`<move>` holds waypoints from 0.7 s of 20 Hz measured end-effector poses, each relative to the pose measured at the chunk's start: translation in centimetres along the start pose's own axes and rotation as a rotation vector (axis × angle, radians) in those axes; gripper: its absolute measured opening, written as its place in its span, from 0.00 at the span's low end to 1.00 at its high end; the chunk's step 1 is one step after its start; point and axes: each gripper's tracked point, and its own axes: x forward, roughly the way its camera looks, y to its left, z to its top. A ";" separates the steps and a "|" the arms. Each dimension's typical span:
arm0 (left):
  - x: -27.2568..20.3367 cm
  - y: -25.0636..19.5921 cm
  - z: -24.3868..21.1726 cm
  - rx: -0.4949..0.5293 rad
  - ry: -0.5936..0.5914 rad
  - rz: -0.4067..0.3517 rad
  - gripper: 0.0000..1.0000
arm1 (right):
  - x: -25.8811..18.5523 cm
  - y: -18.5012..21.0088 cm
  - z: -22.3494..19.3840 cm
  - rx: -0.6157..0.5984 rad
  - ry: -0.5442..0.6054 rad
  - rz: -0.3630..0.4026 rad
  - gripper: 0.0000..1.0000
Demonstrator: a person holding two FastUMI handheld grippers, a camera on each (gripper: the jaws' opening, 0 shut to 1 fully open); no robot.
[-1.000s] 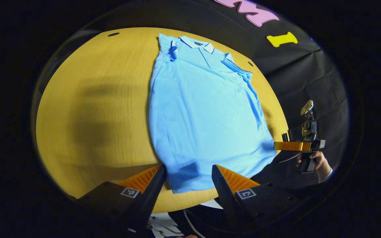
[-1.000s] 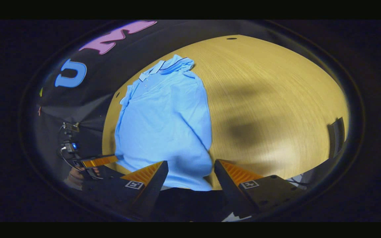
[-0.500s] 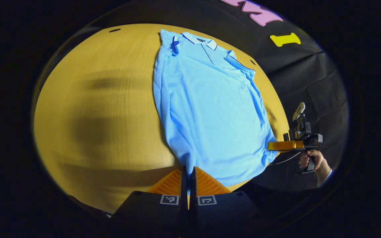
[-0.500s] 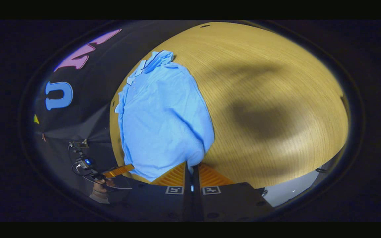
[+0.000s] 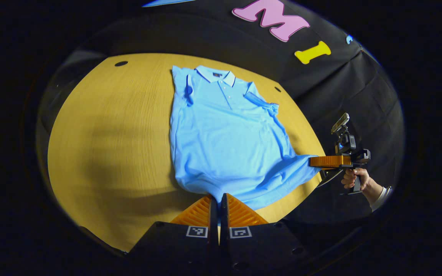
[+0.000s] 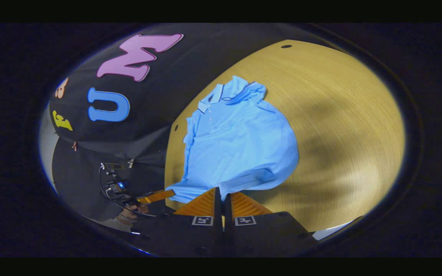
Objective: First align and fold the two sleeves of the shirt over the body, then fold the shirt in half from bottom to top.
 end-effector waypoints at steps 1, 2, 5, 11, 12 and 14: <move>-0.2 -0.1 2.0 0.009 -0.038 0.007 0.06 | 0.2 1.1 2.0 -0.020 -0.024 0.027 0.06; -0.2 0.0 4.2 0.010 -0.077 0.016 0.06 | 0.4 1.9 4.0 -0.041 -0.044 0.044 0.06; -0.1 0.7 10.9 0.003 -0.179 0.050 0.06 | 1.0 3.8 10.3 -0.118 -0.089 0.056 0.12; 2.6 4.0 24.8 -0.042 -0.335 0.143 0.06 | 6.4 6.7 23.9 -0.299 -0.159 0.037 0.04; 3.8 4.9 27.1 -0.041 -0.355 0.172 0.06 | 8.3 6.7 26.3 -0.326 -0.172 0.025 0.06; 6.7 6.3 31.0 -0.063 -0.384 0.211 0.06 | 12.4 6.1 30.5 -0.373 -0.199 -0.012 0.06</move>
